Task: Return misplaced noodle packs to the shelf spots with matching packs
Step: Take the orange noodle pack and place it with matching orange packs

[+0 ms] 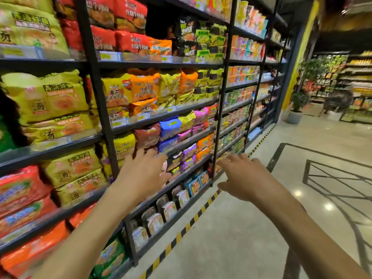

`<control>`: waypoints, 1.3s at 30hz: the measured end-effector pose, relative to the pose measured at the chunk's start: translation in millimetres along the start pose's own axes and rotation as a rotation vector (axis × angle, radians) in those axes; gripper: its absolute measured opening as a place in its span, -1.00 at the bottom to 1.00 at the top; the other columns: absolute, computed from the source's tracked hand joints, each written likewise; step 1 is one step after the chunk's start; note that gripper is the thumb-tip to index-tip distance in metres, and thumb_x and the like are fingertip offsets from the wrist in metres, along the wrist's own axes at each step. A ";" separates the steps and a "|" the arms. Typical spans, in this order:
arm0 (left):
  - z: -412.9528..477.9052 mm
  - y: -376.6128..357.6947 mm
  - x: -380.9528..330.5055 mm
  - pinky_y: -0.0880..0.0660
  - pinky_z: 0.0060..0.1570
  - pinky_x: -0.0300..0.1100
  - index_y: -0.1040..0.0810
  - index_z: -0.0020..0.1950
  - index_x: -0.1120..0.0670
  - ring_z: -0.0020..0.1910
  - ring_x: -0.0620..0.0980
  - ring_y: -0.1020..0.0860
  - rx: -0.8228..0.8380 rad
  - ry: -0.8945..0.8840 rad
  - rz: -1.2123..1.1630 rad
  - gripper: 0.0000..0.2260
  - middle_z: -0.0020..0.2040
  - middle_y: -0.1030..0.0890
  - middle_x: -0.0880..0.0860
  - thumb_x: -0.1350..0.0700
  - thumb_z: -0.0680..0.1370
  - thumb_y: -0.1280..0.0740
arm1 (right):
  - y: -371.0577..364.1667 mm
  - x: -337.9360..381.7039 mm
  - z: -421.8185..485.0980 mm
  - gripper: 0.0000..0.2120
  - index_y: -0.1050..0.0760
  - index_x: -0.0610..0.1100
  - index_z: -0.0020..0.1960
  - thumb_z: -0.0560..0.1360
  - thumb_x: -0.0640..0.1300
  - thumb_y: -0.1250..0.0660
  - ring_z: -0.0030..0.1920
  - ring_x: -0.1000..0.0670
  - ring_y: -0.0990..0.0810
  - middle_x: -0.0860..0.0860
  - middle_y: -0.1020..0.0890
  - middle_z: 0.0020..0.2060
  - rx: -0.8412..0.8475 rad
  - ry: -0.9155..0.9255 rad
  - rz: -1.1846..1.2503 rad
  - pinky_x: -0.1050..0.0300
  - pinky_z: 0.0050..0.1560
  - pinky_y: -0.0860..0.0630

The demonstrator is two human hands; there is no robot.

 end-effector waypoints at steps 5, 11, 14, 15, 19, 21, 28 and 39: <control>80.9 -4.0 -16.9 -0.33 0.41 0.12 -0.23 0.57 -0.09 0.52 0.13 -0.28 -0.078 0.015 -0.009 -0.48 0.54 -0.32 0.04 -0.26 0.65 -0.10 | 0.5 -44.7 59.0 -0.48 -0.25 -0.01 0.50 0.60 0.15 -0.22 0.44 -0.17 -0.29 -0.08 -0.33 0.45 -0.074 0.014 0.008 -0.14 0.39 -0.29; 154.7 -12.2 -44.5 -0.31 0.42 0.08 -0.19 0.60 -0.08 0.54 0.13 -0.26 -0.062 0.012 0.023 -0.47 0.57 -0.28 0.05 -0.23 0.67 -0.09 | -14.9 -87.8 129.3 -0.47 -0.24 -0.01 0.51 0.60 0.15 -0.22 0.44 -0.19 -0.30 -0.10 -0.36 0.43 -0.065 0.034 0.031 -0.18 0.38 -0.32; 187.4 -25.5 -54.5 -0.35 0.37 0.06 -0.20 0.59 -0.09 0.50 0.13 -0.31 -0.034 0.035 0.023 -0.48 0.53 -0.33 0.04 -0.24 0.66 -0.09 | -23.7 -110.1 165.8 -0.43 -0.17 0.01 0.55 0.61 0.16 -0.20 0.47 -0.17 -0.24 -0.09 -0.31 0.48 -0.066 0.065 0.063 -0.20 0.40 -0.29; 198.7 -31.1 -58.1 -0.36 0.35 0.06 -0.21 0.58 -0.09 0.49 0.12 -0.33 -0.010 0.036 0.021 -0.49 0.52 -0.35 0.04 -0.24 0.66 -0.09 | -27.5 -117.4 177.4 -0.41 -0.15 0.02 0.56 0.61 0.17 -0.20 0.48 -0.17 -0.23 -0.08 -0.30 0.49 -0.059 0.078 0.071 -0.20 0.40 -0.29; 256.0 -40.3 -66.5 -0.42 0.29 0.09 -0.25 0.56 -0.10 0.44 0.13 -0.38 0.038 0.044 0.031 -0.48 0.48 -0.40 0.05 -0.27 0.64 -0.12 | -37.8 -151.0 232.1 -0.40 -0.14 0.02 0.57 0.61 0.17 -0.22 0.47 -0.17 -0.26 -0.08 -0.31 0.49 -0.041 0.113 0.102 -0.16 0.36 -0.34; 289.5 -37.3 -68.8 -0.43 0.26 0.10 -0.27 0.55 -0.10 0.41 0.13 -0.41 0.025 0.079 0.028 -0.48 0.46 -0.42 0.04 -0.26 0.64 -0.14 | -40.5 -172.2 264.0 -0.43 -0.20 0.01 0.54 0.60 0.17 -0.23 0.42 -0.17 -0.31 -0.09 -0.38 0.43 -0.053 0.133 0.101 -0.14 0.32 -0.39; 388.0 -33.5 -104.7 -0.49 0.16 0.04 -0.30 0.53 -0.12 0.35 0.12 -0.47 -0.015 0.191 0.011 -0.52 0.39 -0.50 0.02 -0.24 0.64 -0.15 | -48.3 -245.7 370.4 -0.44 -0.20 0.03 0.52 0.60 0.21 -0.21 0.42 -0.16 -0.32 -0.06 -0.38 0.42 -0.057 0.228 0.119 -0.19 0.34 -0.38; 476.6 -38.8 -138.0 -0.48 0.16 -0.01 -0.32 0.51 -0.12 0.37 0.07 -0.45 -0.091 0.363 -0.027 -0.54 0.39 -0.49 -0.03 -0.23 0.64 -0.16 | -62.8 -306.0 487.4 -0.38 -0.07 0.05 0.58 0.61 0.22 -0.16 0.44 -0.14 -0.31 -0.04 -0.33 0.47 -0.099 0.360 0.199 -0.07 0.34 -0.38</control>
Point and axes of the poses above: each hand's wrist, its own z-axis towards the middle knuckle, its own y-axis out of the back of the hand, x = y × z, the point moved 4 cm from there along z, towards the middle knuckle
